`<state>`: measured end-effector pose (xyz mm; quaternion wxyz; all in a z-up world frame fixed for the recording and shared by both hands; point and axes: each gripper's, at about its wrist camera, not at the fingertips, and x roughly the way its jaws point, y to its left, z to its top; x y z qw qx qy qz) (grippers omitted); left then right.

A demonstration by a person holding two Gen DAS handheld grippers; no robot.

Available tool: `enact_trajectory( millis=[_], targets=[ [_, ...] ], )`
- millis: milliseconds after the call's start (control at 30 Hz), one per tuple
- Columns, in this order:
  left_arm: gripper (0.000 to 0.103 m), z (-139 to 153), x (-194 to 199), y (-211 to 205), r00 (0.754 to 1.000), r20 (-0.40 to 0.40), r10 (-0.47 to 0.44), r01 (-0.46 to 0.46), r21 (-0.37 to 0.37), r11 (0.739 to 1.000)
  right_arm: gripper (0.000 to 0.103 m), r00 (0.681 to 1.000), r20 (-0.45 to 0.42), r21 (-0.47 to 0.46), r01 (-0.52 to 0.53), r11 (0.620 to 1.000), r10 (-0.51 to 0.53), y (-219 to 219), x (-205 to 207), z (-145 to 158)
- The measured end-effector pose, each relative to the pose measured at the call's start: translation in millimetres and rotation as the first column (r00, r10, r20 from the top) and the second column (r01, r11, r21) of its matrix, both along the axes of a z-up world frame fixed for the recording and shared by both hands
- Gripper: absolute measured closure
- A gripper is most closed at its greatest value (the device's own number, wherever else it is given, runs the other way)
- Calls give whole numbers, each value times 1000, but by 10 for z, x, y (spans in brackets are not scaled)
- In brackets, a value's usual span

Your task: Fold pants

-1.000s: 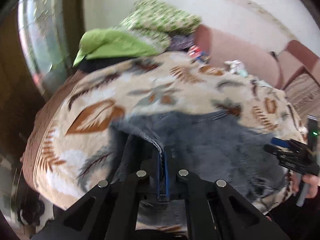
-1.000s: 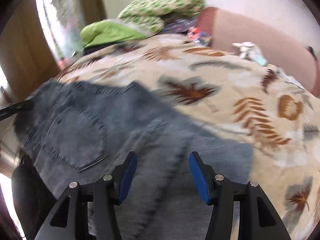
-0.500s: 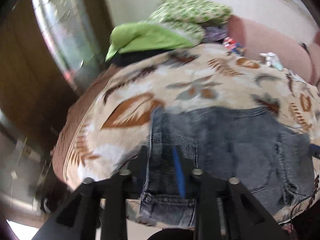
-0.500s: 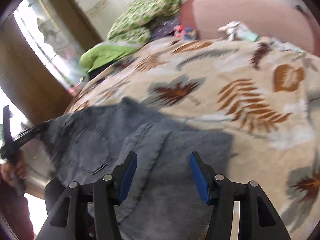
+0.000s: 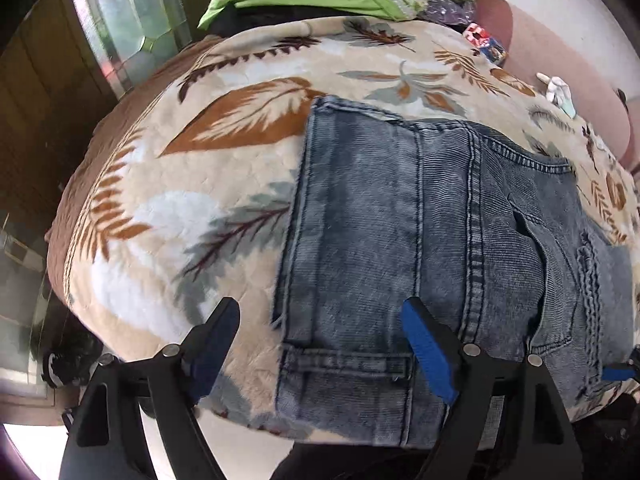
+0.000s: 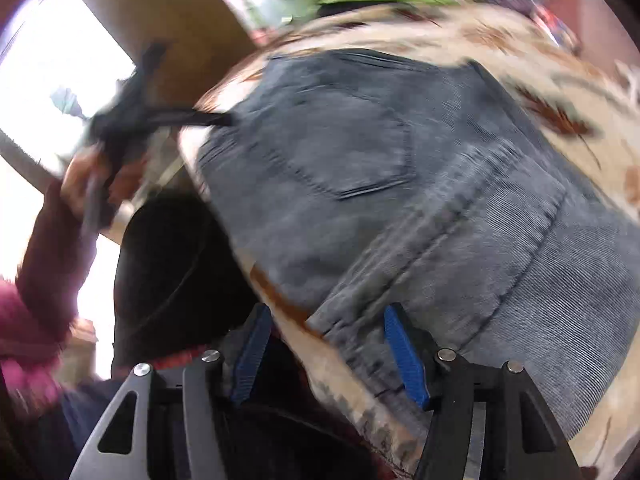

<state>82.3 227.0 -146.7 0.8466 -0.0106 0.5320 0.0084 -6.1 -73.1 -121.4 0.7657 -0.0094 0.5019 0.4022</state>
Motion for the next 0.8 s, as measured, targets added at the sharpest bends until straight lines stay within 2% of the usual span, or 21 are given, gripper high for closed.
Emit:
enact_trajectory(
  millis=[33,67,100,200,267,333,400,500,600,700,733,800],
  targets=[
    [21,-5,30,-35,1000,16,-17,17,-14,1000,40,1000,7,10,-17,1000,17,-10,-41,11],
    [36,-15,64,-70,999,20,-30,31,-28,999,40,1000,4,36,-19,999,18,-48,-41,21],
    [42,-37,87,-100,999,13,-43,44,-50,998,40,1000,-4,66,-8,998,8,-106,-6,35],
    [60,-21,125,-173,998,28,-59,60,-33,998,40,998,-14,145,68,987,-66,-357,118,62],
    [79,17,92,-207,996,54,-71,72,-31,997,40,994,-12,215,113,970,-113,-527,174,114],
    [87,61,40,-246,993,83,-83,87,-42,995,40,988,-6,297,147,944,-152,-692,181,186],
    [88,109,9,-311,989,112,-93,98,-38,994,40,983,5,385,168,907,-184,-873,150,282],
    [89,265,-4,-401,984,145,-105,115,-61,991,40,984,30,583,123,803,-173,-1175,99,443],
    [89,565,-123,-575,967,207,-151,167,-62,984,39,987,81,758,30,651,-139,-1462,22,595],
    [89,891,-242,-871,937,270,-223,246,-53,968,36,980,109,852,-7,523,-166,-1719,-76,648],
    [89,1004,-290,-1001,923,289,-254,279,-48,959,36,976,105,871,2,492,-190,-1791,-93,649],
    [89,1179,-364,-1256,896,319,-310,336,-30,941,36,966,84,891,38,453,-246,-1960,-114,629]
  ],
)
